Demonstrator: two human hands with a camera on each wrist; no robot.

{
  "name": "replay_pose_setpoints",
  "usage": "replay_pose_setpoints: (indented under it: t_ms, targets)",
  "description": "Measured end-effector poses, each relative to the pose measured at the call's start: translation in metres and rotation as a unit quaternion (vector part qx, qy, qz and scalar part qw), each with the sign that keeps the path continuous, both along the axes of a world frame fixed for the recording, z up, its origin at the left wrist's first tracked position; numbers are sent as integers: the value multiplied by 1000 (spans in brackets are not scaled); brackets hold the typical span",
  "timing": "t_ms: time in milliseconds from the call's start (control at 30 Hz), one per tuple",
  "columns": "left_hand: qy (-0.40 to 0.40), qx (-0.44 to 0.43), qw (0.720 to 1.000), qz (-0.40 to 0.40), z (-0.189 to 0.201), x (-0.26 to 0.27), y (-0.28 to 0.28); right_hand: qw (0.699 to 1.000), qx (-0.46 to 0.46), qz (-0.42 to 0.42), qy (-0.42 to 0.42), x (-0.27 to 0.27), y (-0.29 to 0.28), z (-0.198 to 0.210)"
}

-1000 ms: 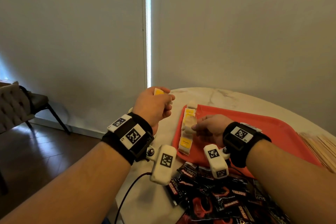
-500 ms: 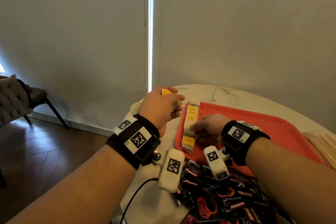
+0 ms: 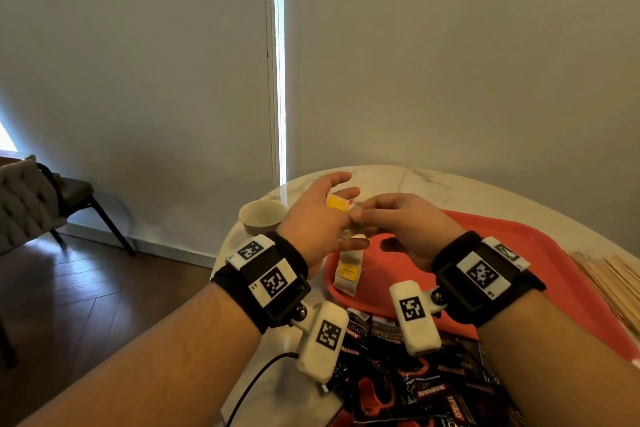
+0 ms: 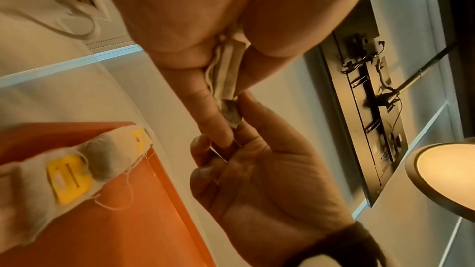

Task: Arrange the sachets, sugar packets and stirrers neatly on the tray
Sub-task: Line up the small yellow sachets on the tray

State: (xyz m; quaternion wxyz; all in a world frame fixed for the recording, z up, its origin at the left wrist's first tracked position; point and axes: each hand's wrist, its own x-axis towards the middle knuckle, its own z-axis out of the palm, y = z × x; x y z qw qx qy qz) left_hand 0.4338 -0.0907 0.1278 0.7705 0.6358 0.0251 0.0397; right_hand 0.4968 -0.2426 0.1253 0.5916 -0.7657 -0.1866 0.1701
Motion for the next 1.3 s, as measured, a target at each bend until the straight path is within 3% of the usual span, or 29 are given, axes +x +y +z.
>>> replay_pose_setpoints:
  t_ms: [233, 333, 467, 567, 700, 767, 933, 1067, 1167, 1300]
  targets:
    - [27, -119, 989, 81, -4, 10, 0, 972, 200, -49, 113, 10, -5, -10]
    - [26, -120, 986, 115, -1, 14, 2, 937, 294, -74, 173, 12, -7, -13]
    - [14, -72, 988, 139, 4, 16, 2, 862, 429, -75, 259, 15, -11, -17]
    - [17, 16, 992, 124, 6, 20, -5, 843, 458, -56, 275, 17, -12, -18]
    - [-21, 140, 986, 89, 5, 27, -13, 853, 451, -26, 262, 16, -11, -18]
    - [-39, 167, 980, 100, 6, 28, -13, 876, 417, -25, 241, 14, -11, -17]
    - [-47, 262, 955, 130, 12, 31, -2, 963, 234, -58, 120, 14, -12, -14]
    - [-27, 372, 923, 94, 21, 27, 3, 993, 76, -87, -21, 12, -10, -7]
    - [8, 363, 928, 81, 21, 26, 5, 996, 29, -85, -18, 10, -7, -4]
    - [59, 238, 967, 62, 19, 19, 7, 993, 30, -70, 86, 3, -9, -9]
